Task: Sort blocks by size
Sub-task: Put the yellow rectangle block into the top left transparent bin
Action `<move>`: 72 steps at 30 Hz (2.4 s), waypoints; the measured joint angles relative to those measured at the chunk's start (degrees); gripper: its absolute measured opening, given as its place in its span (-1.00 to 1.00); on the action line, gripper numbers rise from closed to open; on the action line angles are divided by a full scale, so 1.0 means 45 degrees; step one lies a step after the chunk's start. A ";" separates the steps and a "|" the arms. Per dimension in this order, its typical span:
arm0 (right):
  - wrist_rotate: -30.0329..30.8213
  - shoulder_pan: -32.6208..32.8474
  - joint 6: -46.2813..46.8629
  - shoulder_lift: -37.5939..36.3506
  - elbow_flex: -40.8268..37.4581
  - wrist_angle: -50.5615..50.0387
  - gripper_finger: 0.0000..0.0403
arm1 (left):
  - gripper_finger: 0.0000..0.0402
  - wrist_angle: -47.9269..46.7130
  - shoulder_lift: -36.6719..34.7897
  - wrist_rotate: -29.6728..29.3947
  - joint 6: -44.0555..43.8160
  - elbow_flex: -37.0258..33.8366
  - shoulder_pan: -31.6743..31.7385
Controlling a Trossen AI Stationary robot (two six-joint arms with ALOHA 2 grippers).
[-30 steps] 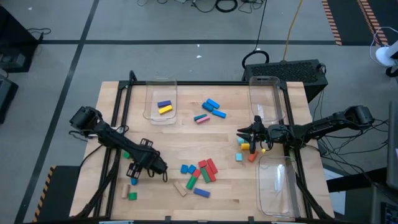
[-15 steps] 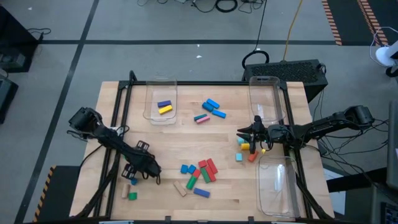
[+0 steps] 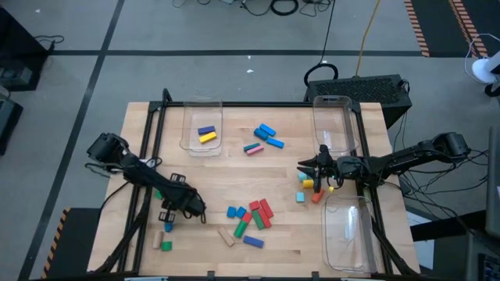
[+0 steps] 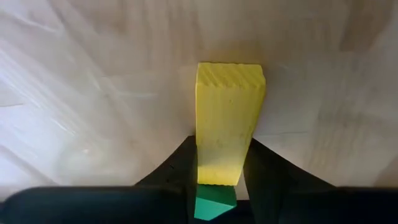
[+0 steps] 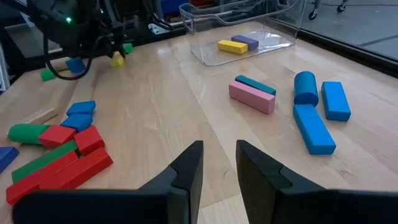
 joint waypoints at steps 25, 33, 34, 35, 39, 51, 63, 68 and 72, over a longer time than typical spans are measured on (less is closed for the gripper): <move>0.0015 0.0000 -0.0063 0.0000 0.0000 -0.0015 -0.61 | -0.51 -0.1395 -0.2721 -0.3133 -0.0210 0.3994 0.4195; 0.0005 0.0000 0.0181 0.0000 0.0000 -0.0010 -0.61 | -0.51 -0.1985 -0.3105 -0.4218 0.0180 0.5650 0.6354; 0.0005 0.0000 0.0206 0.0000 0.0000 -0.0010 -0.61 | -0.51 -0.2023 -0.3109 -0.4226 0.0439 0.5756 0.6688; 0.0000 0.0005 0.0239 0.0000 0.0000 -0.0009 -0.61 | -0.51 -0.2005 -0.3109 -0.4226 0.0719 0.5855 0.7035; -0.0018 0.0004 0.0349 0.0000 0.0000 0.0074 -0.61 | -0.51 -0.1869 -0.3099 -0.4234 0.1822 0.6047 0.8531; -0.0047 0.0003 0.0163 0.0000 0.0000 0.0120 -0.61 | -0.51 -0.0082 -0.2107 -0.3731 0.4567 0.6052 1.2129; -0.0049 0.0001 0.0201 0.0005 0.0000 0.0097 -0.61 | -0.51 0.1194 0.0311 -0.2997 0.6563 0.6052 1.3644; -0.0047 0.0000 0.0540 0.0005 0.0000 0.0092 -0.61 | -0.51 0.1075 0.1185 -0.2958 0.6814 0.6052 1.4367; -0.0044 0.0000 0.0669 0.0005 0.0000 0.0087 -0.60 | -0.51 0.1071 0.1665 -0.2958 0.6822 0.6052 1.4794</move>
